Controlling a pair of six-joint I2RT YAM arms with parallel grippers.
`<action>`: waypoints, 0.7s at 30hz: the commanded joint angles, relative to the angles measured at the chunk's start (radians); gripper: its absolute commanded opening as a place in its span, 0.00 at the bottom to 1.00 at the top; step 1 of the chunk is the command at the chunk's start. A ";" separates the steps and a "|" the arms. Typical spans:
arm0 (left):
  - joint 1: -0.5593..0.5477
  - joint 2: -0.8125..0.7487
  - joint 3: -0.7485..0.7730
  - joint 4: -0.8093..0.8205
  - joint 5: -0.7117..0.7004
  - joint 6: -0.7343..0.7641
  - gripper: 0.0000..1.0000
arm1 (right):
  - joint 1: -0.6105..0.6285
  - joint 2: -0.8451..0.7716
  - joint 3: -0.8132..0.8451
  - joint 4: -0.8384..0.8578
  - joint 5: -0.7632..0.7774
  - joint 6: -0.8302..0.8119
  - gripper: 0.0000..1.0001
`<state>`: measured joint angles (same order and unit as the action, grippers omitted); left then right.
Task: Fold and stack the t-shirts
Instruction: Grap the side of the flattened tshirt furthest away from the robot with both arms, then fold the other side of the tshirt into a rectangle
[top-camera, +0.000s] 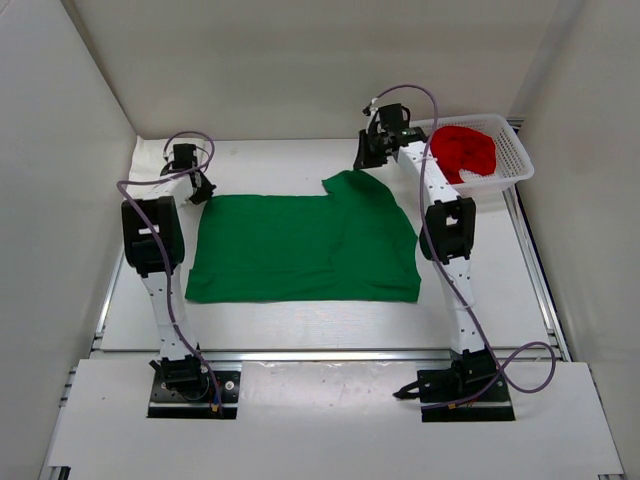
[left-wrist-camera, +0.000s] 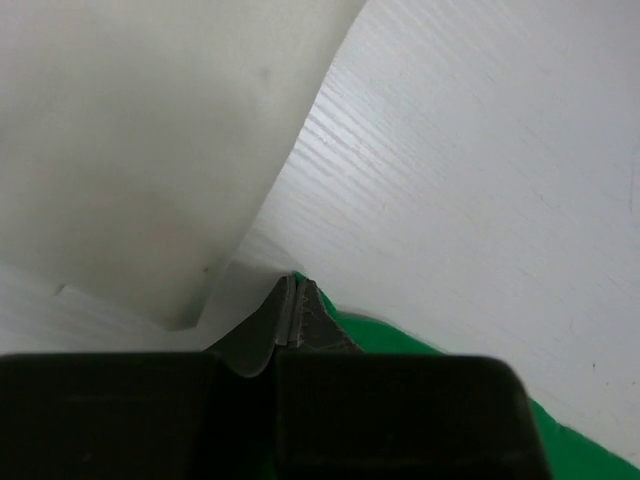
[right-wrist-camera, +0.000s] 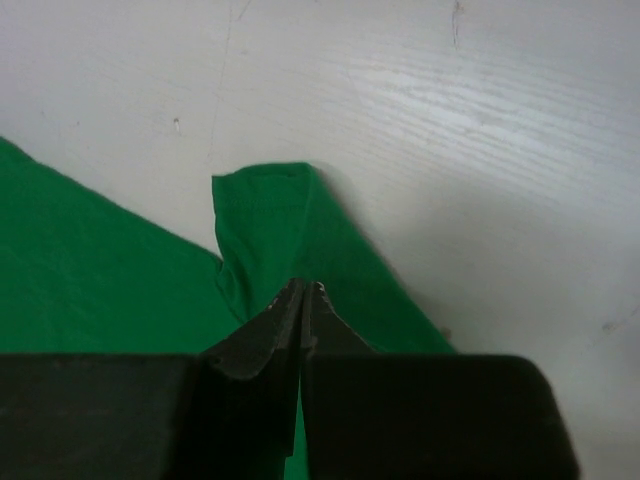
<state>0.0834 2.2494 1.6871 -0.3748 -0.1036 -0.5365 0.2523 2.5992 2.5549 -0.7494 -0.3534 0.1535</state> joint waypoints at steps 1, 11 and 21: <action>0.003 -0.118 -0.098 0.057 0.018 -0.019 0.00 | -0.034 -0.138 0.025 -0.088 -0.053 -0.023 0.00; -0.008 -0.284 -0.220 0.117 0.071 -0.026 0.00 | -0.038 -0.339 -0.171 -0.212 -0.005 -0.060 0.00; 0.018 -0.396 -0.354 0.160 0.128 -0.059 0.00 | -0.031 -0.827 -1.053 0.203 0.025 -0.002 0.00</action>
<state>0.0914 1.9148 1.3594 -0.2428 -0.0040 -0.5838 0.2401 1.8416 1.5517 -0.6971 -0.3401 0.1364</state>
